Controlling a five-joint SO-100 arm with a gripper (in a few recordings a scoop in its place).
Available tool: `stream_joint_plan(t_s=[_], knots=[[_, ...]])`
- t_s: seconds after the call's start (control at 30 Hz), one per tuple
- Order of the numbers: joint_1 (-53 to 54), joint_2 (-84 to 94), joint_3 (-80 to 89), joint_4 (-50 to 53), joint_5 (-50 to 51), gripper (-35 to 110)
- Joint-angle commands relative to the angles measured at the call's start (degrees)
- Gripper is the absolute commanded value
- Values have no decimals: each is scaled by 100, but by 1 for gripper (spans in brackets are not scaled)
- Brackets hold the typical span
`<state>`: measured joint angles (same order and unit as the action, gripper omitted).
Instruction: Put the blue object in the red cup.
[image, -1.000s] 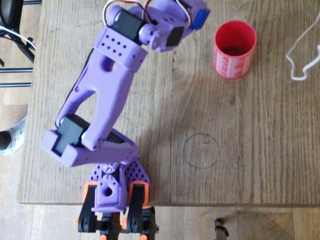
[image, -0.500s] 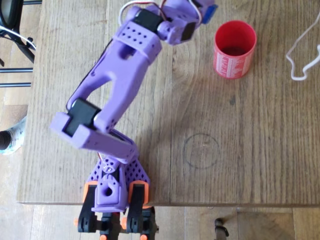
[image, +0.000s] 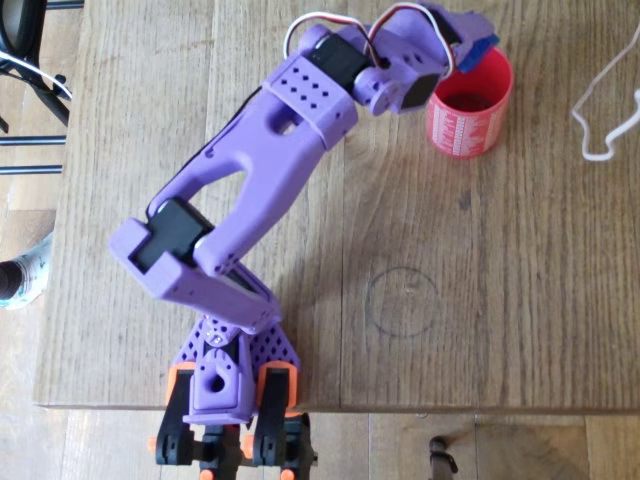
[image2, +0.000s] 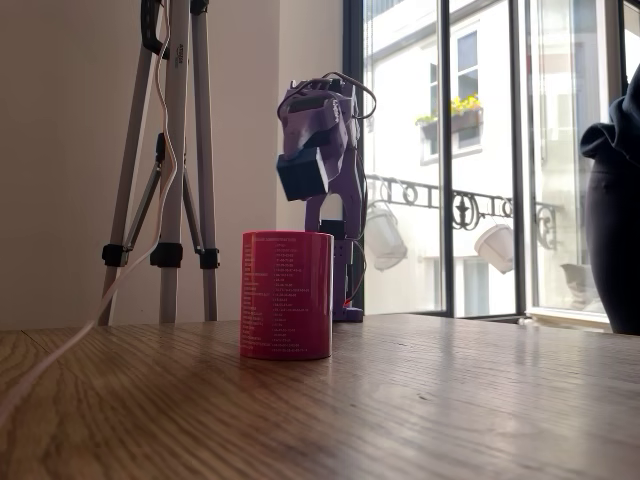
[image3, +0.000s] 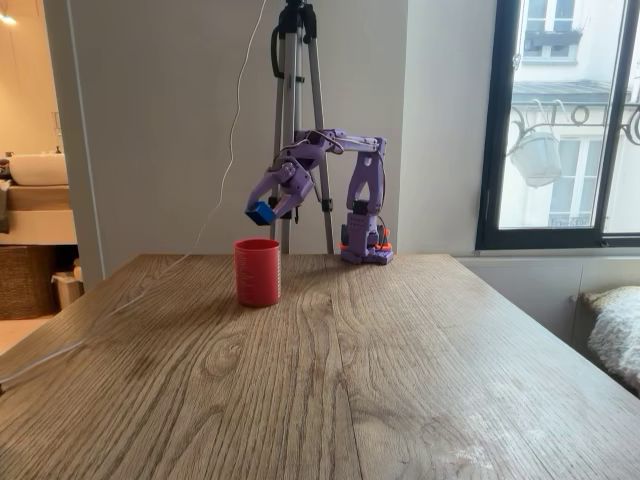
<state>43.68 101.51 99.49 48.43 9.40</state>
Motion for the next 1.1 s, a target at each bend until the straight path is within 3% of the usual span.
stream_joint_plan(t_s=[0.0,0.03,0.07,0.13,0.23,0.7,0.73,0.77,0.8,1.07], knots=[[-79,123,-475,176,26,0],[-105,123,-475,290,26,2],[-132,123,-466,492,-9,24],[-158,123,-387,721,-18,49],[-167,114,-378,949,0,62],[-114,141,-387,949,0,55],[-114,141,-396,949,-18,49],[-114,158,-396,914,-88,29],[-105,167,-404,791,-202,0],[-88,176,-413,650,-299,0]])
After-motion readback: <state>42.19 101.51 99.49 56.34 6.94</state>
